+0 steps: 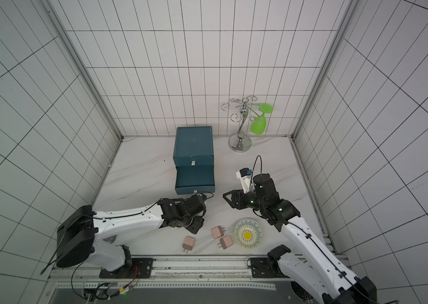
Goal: Place the plugs into the drawer by color
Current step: Pick up the plug from the center of the board, then place the plug in the drawer.
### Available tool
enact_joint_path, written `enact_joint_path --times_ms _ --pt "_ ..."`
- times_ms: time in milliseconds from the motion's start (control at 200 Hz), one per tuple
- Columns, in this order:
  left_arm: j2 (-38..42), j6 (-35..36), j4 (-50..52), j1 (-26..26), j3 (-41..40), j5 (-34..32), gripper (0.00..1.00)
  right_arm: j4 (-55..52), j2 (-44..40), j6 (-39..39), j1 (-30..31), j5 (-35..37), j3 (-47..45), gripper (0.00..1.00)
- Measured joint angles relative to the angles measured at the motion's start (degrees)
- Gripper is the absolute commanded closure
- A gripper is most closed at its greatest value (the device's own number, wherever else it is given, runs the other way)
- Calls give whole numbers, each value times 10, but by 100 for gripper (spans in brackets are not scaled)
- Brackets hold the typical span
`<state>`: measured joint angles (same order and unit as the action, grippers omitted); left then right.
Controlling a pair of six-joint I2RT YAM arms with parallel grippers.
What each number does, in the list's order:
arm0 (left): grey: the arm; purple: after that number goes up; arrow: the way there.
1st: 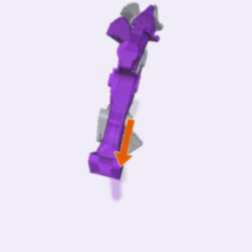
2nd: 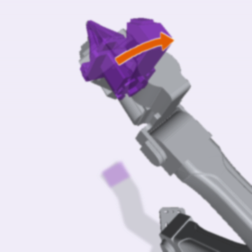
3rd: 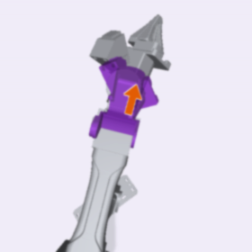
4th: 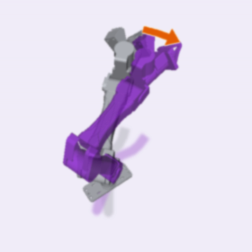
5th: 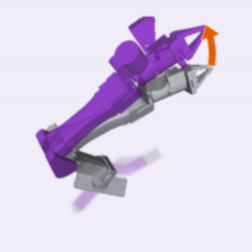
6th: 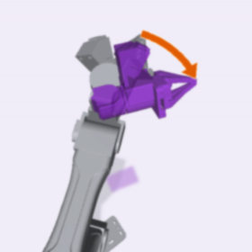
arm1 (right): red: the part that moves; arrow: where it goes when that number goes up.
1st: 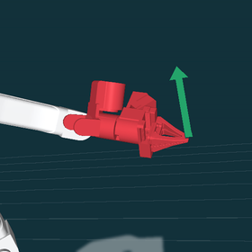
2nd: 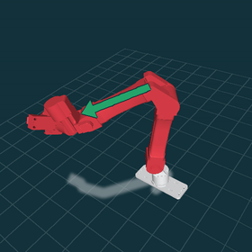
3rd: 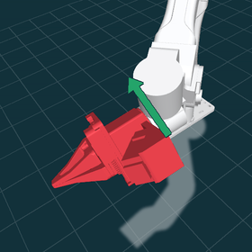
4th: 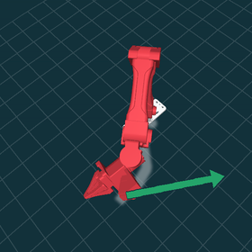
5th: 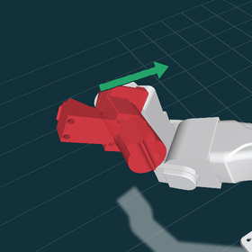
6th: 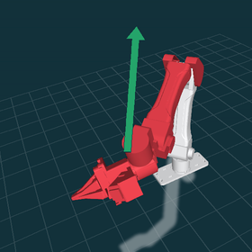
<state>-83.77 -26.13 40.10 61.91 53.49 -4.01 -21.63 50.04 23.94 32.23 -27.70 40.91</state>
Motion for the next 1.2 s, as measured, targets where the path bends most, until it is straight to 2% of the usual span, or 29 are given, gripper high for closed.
enact_joint_path --times_ms 255,380,505,630,810,980,1205 --pt "98 -43 53 1 55 -24 85 9 -13 5 0 1 -7 43" --pt "123 -50 80 -4 110 -64 80 14 -14 9 0 -4 -7 44" --pt "119 -49 105 -54 166 -84 81 33 -12 10 7 -37 -7 44" --pt "75 -43 129 -120 221 -101 81 43 -4 3 43 -50 -7 44" --pt "-25 -31 153 -168 283 -104 82 42 10 -3 64 -49 -7 45" --pt "-111 -26 184 -187 333 -102 81 39 -7 -4 64 -38 -7 44" --pt "-176 -22 192 -202 341 -111 80 38 -48 -4 64 -12 -7 44"
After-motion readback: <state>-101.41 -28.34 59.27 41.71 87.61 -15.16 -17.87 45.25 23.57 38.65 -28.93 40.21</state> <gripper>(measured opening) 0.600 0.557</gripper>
